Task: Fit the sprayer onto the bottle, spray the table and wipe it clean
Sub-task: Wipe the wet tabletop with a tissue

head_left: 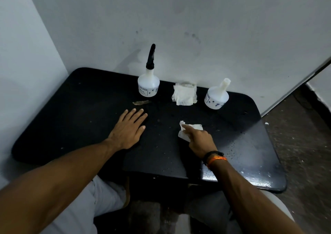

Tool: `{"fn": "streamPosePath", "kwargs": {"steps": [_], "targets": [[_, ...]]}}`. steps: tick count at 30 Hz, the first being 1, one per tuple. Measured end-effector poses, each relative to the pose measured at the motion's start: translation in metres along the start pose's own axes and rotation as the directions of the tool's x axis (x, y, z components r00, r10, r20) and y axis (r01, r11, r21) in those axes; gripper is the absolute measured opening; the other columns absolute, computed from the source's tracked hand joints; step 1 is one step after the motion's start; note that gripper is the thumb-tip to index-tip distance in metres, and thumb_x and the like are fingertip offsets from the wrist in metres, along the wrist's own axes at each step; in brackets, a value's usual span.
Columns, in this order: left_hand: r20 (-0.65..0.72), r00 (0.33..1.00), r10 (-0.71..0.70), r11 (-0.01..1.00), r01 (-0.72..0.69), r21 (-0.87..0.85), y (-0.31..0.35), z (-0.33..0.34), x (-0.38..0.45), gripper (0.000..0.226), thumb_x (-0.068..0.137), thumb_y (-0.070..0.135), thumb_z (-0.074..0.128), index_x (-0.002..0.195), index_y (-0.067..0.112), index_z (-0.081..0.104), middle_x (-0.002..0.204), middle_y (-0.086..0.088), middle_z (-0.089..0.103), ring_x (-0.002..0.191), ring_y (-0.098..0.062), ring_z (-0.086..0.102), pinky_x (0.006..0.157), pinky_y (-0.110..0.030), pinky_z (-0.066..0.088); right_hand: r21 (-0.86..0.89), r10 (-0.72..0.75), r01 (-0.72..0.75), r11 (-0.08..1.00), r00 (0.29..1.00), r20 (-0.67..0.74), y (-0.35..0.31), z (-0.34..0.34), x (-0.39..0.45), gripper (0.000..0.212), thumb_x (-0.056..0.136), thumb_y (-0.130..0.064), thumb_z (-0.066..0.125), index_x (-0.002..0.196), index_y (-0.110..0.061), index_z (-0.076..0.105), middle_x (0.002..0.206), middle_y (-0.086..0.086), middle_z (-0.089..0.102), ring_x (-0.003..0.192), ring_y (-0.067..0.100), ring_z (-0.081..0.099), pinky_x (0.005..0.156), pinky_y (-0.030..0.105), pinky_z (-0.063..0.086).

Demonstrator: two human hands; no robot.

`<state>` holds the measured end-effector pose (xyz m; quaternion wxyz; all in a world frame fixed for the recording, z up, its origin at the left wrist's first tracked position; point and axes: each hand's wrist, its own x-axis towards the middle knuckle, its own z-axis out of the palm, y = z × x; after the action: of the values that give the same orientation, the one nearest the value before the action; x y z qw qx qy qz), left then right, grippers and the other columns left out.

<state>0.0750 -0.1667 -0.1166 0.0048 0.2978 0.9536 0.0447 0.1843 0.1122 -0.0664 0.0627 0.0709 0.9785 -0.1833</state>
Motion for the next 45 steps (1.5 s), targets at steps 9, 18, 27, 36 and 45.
{"fn": "streamPosePath", "kwargs": {"steps": [9,18,27,36,45], "targets": [[-0.042,0.999,-0.002,0.999,0.001,-0.038,-0.002,0.001,0.001,0.058,0.104,0.047,0.028,0.158,0.027,0.024,0.166,0.002,0.022,0.154,-0.02,0.016,0.126,-0.044,0.007,-0.165,-0.136,0.118,0.979,0.986,-0.096,0.012,0.023,0.006,0.072,0.085,0.005,0.055,0.152,-0.016,0.04,0.161,0.006,0.035,0.15,0.025,0.03,0.122,0.041,0.027],[-0.062,0.998,0.0,0.998,-0.004,-0.058,-0.003,0.002,0.002,0.058,0.103,0.048,0.028,0.157,0.028,0.026,0.166,0.003,0.021,0.154,-0.019,0.016,0.126,-0.044,0.008,-0.053,0.09,-0.097,0.994,0.988,-0.126,-0.011,0.03,0.052,0.079,0.084,0.001,0.051,0.157,-0.006,0.021,0.165,0.018,0.016,0.154,0.031,0.012,0.126,0.046,0.007],[-0.081,0.997,0.002,0.999,-0.005,-0.046,-0.004,0.003,0.001,0.057,0.103,0.044,0.032,0.158,0.028,0.027,0.166,0.003,0.023,0.154,-0.019,0.018,0.126,-0.043,0.01,-0.019,-0.31,0.309,0.951,0.951,-0.018,-0.09,0.068,0.008,0.084,0.08,0.002,0.046,0.158,-0.022,0.026,0.165,0.001,0.026,0.154,0.024,0.016,0.124,0.038,0.001],[-0.088,0.996,-0.002,0.998,-0.004,-0.066,-0.004,0.0,-0.001,0.057,0.104,0.044,0.03,0.158,0.026,0.027,0.166,0.002,0.024,0.154,-0.021,0.018,0.126,-0.044,0.009,0.09,0.308,-0.295,0.951,0.915,-0.26,-0.052,0.063,-0.04,0.077,0.08,-0.002,0.049,0.154,-0.002,0.028,0.163,0.017,0.024,0.153,0.033,0.014,0.126,0.042,0.005],[-0.07,0.998,-0.006,0.998,0.001,-0.071,-0.002,-0.002,0.001,0.057,0.103,0.042,0.033,0.157,0.026,0.028,0.166,0.002,0.023,0.154,-0.021,0.018,0.126,-0.044,0.01,0.009,-0.126,0.127,0.992,0.99,-0.065,-0.151,0.094,-0.042,0.086,0.076,-0.006,0.043,0.158,-0.004,0.018,0.166,0.016,0.013,0.155,0.033,0.007,0.126,0.044,-0.006]]}}
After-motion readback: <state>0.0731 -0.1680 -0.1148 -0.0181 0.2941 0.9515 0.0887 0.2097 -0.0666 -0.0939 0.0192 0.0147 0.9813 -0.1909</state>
